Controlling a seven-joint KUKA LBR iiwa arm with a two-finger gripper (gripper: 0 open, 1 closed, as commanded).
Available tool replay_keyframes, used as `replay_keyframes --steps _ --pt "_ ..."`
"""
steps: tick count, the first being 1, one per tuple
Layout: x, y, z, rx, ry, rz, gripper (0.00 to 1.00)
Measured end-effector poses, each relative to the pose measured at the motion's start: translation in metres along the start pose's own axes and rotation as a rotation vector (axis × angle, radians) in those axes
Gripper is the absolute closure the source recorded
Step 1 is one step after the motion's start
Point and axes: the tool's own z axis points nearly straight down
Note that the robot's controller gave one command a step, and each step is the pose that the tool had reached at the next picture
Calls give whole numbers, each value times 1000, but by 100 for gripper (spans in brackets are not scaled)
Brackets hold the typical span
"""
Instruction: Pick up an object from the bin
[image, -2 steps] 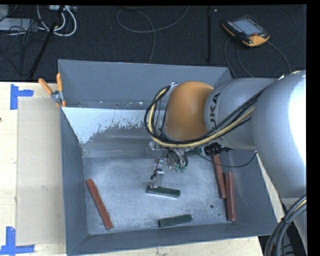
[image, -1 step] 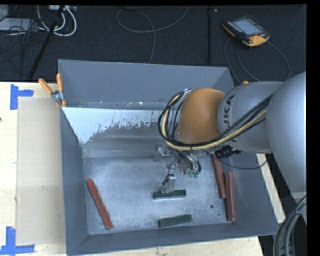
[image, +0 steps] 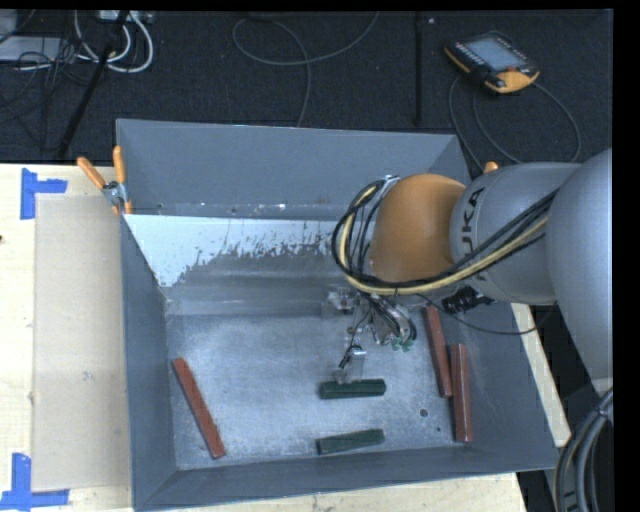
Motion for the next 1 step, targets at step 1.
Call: replay_keyframes --steps 1 --pt "31 -43 1 -3 -3 -45 0"
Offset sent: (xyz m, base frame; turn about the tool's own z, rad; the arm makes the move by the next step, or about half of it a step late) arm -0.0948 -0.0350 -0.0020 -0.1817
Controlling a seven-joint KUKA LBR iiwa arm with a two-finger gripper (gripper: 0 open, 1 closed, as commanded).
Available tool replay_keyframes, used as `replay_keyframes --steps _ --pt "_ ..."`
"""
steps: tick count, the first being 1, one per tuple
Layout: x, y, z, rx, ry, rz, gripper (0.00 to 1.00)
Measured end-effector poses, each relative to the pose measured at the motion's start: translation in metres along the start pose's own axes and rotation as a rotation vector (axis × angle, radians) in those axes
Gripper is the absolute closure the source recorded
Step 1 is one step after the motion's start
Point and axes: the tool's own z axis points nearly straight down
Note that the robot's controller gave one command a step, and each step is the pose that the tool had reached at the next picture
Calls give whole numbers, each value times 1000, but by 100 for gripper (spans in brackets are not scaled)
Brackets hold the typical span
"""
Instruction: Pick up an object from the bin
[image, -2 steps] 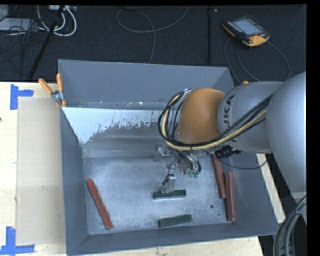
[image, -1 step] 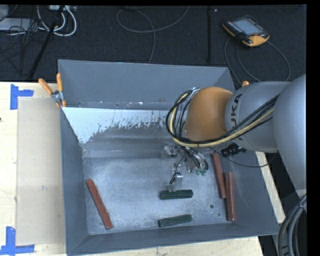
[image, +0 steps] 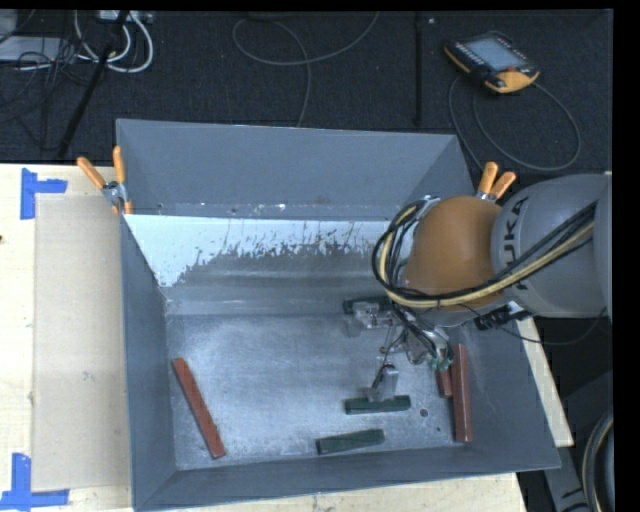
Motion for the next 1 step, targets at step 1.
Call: replay_keyframes --steps 1 --pt "50 -7 1 8 1 -104 0"
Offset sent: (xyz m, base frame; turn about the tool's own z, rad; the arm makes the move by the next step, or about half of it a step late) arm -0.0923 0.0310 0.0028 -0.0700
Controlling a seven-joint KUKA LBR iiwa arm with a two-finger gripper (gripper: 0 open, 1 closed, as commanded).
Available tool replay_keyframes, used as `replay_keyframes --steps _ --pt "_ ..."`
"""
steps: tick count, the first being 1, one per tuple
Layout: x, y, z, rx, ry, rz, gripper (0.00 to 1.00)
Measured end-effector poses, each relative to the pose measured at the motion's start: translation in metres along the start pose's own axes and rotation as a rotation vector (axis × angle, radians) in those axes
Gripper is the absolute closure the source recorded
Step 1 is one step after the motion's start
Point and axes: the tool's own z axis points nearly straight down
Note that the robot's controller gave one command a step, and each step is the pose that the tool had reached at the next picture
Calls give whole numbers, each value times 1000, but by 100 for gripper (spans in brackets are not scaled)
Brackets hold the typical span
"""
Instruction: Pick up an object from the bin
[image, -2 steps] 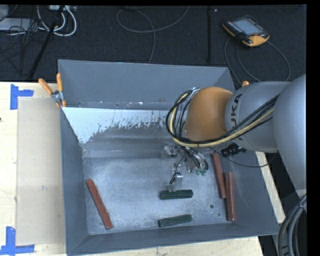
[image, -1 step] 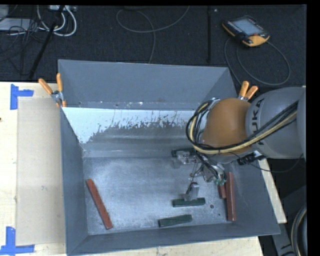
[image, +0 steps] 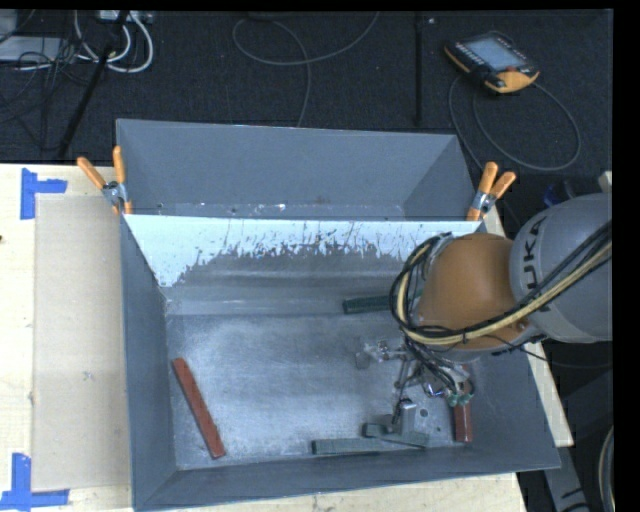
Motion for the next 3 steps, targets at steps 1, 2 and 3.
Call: replay_keyframes --steps 1,2,3 --pt "35 49 -4 -6 2 34 100" --pt "34 49 -4 -6 -4 36 0" --pt "35 49 -4 -7 2 37 100"
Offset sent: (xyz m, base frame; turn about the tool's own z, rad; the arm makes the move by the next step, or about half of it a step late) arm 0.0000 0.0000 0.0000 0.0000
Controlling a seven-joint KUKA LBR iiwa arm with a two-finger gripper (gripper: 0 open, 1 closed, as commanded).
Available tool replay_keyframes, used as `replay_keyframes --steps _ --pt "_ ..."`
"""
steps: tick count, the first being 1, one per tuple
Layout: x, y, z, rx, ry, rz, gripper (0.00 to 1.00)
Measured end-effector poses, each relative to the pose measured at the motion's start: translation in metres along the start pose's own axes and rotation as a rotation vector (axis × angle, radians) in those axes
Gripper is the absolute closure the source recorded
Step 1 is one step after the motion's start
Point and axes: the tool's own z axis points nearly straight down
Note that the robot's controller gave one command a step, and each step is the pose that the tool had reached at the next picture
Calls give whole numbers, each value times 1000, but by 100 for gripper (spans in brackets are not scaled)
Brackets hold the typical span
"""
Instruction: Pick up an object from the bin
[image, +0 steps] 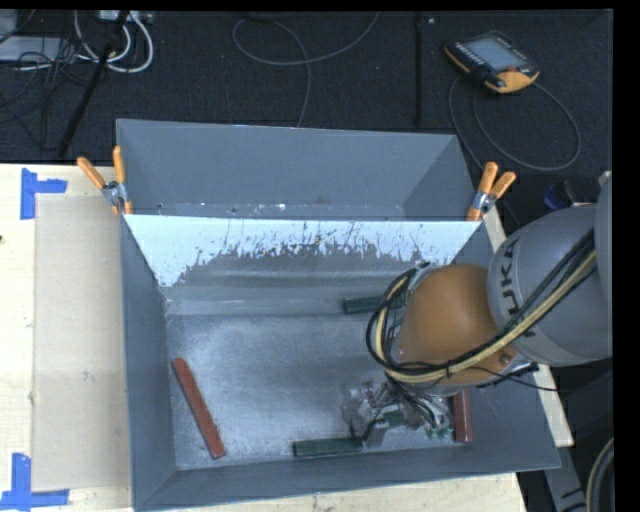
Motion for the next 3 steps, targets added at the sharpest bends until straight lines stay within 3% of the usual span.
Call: replay_keyframes --steps 1,2,3 --pt "0 0 0 0 0 0 100" --pt "-19 20 -76 -1 -3 16 100" --pt "-19 19 -76 -1 -2 17 100"
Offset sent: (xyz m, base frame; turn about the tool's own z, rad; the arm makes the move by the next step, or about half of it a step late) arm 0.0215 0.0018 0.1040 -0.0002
